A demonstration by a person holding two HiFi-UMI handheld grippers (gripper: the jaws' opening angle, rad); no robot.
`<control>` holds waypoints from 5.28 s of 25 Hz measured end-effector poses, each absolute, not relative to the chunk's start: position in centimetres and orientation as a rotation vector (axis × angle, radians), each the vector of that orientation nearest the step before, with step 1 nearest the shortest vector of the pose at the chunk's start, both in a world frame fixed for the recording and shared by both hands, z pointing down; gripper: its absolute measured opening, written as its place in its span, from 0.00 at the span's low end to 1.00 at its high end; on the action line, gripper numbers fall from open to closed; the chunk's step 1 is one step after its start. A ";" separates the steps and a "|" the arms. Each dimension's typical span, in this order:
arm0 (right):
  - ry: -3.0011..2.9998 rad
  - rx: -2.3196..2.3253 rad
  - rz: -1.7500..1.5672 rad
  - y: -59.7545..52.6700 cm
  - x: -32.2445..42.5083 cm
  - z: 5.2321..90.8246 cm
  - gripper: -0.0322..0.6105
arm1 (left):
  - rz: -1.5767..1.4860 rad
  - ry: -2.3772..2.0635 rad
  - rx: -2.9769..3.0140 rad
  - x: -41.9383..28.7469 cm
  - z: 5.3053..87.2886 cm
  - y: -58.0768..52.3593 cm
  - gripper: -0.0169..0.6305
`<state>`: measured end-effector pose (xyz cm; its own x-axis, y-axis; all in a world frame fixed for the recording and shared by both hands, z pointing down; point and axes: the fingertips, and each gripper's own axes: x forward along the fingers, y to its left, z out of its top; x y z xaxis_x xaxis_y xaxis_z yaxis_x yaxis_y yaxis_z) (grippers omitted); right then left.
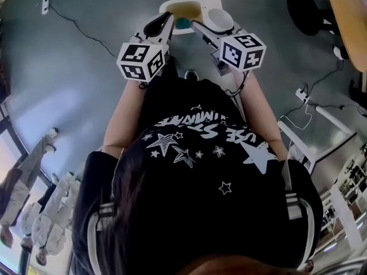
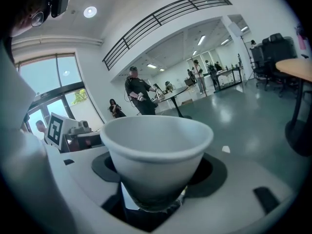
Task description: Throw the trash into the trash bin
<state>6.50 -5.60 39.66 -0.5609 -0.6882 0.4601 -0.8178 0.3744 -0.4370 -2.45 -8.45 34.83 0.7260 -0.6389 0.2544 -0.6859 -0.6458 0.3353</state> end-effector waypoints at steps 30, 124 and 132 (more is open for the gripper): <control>-2.118 1.536 1.129 -15.4 5.3 50.0 0.56 | 0.395 -0.719 2.443 -1.7 45.5 -20.1 0.09; -1.849 1.262 1.399 -15.8 6.4 73.4 0.70 | 0.657 -0.941 2.035 -0.7 69.3 -18.3 0.09; -1.874 1.300 1.358 -16.5 7.0 70.3 0.61 | 0.659 -0.955 2.054 -0.3 65.8 -19.1 0.09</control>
